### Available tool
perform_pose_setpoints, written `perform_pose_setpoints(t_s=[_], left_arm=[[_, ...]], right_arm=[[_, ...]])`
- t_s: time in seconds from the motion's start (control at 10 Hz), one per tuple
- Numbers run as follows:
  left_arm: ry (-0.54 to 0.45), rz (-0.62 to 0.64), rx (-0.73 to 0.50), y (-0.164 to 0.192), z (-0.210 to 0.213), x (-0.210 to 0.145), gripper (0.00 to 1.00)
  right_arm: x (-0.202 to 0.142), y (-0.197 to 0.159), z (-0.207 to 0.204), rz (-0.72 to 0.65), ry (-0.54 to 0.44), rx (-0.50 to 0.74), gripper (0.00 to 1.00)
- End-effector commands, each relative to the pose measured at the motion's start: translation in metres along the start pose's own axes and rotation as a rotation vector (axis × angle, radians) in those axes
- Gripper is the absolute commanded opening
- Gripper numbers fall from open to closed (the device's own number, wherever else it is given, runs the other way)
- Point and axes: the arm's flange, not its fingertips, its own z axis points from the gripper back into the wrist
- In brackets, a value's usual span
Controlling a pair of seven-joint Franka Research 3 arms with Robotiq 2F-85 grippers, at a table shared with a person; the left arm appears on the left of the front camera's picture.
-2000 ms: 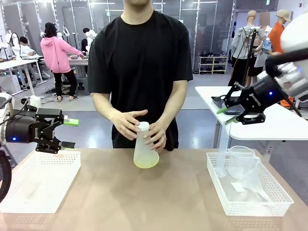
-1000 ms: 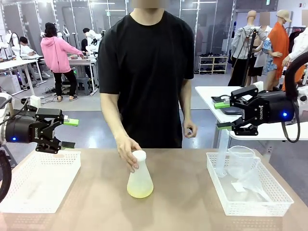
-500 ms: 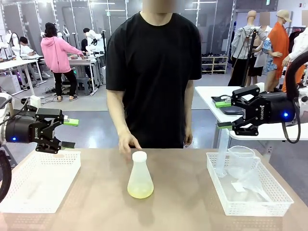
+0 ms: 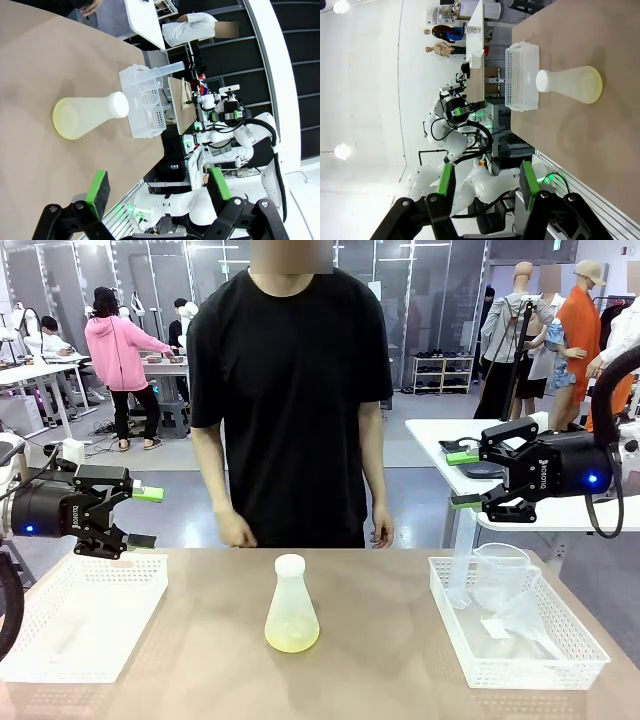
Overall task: Prepare the solutions needed for the experiment.
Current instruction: When the human places the Big flask in the center of the table, pick up the Big flask and place it in the left Organizing basket.
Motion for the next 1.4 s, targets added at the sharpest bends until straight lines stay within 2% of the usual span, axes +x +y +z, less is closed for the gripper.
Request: perform_pose_setpoints(t_s=[0.0,0.2,0.4,0.5,0.6,0.7,0.8,0.9,1.1,1.2,1.3], left_arm=[[-0.009,0.014,-0.028,-0.003,-0.001,0.0,1.0],[0.0,0.0,0.0,0.0,0.0,0.0,1.0],[0.061,-0.042,-0.02,0.0,-0.018,0.007,1.0],[0.089,-0.102,-0.049,0.003,-0.023,0.009,1.0],[0.136,-0.232,-0.128,0.008,-0.027,0.016,1.0],[0.148,-0.39,-0.136,0.018,-0.033,0.025,1.0],[0.146,-0.495,-0.071,0.027,-0.042,0.032,1.0],[0.138,-0.527,-0.176,0.03,-0.053,0.038,1.0],[0.139,-0.591,-0.302,0.031,-0.07,0.048,1.0],[0.107,-0.619,-0.292,0.032,-0.078,0.052,1.0],[0.149,-0.64,-0.283,0.029,-0.082,0.052,1.0]], right_arm=[[0.0,0.001,0.0,0.005,0.005,0.006,0.66],[0.0,0.001,0.0,0.005,0.005,0.006,0.66],[0.0,0.001,0.0,0.005,0.005,0.006,0.66],[0.0,0.001,0.0,0.005,0.005,0.006,0.66],[0.0,0.001,0.0,0.005,0.005,0.006,0.66],[0.0,0.001,0.0,0.005,0.005,0.006,0.66],[0.0,0.001,0.0,0.005,0.005,0.006,0.66],[0.0,0.001,0.0,0.005,0.005,0.006,0.66],[0.0,0.001,0.0,0.005,0.005,0.006,0.66],[0.0,0.001,0.0,0.005,0.005,0.006,0.66],[0.0,0.001,0.0,0.005,0.005,0.006,0.66]])
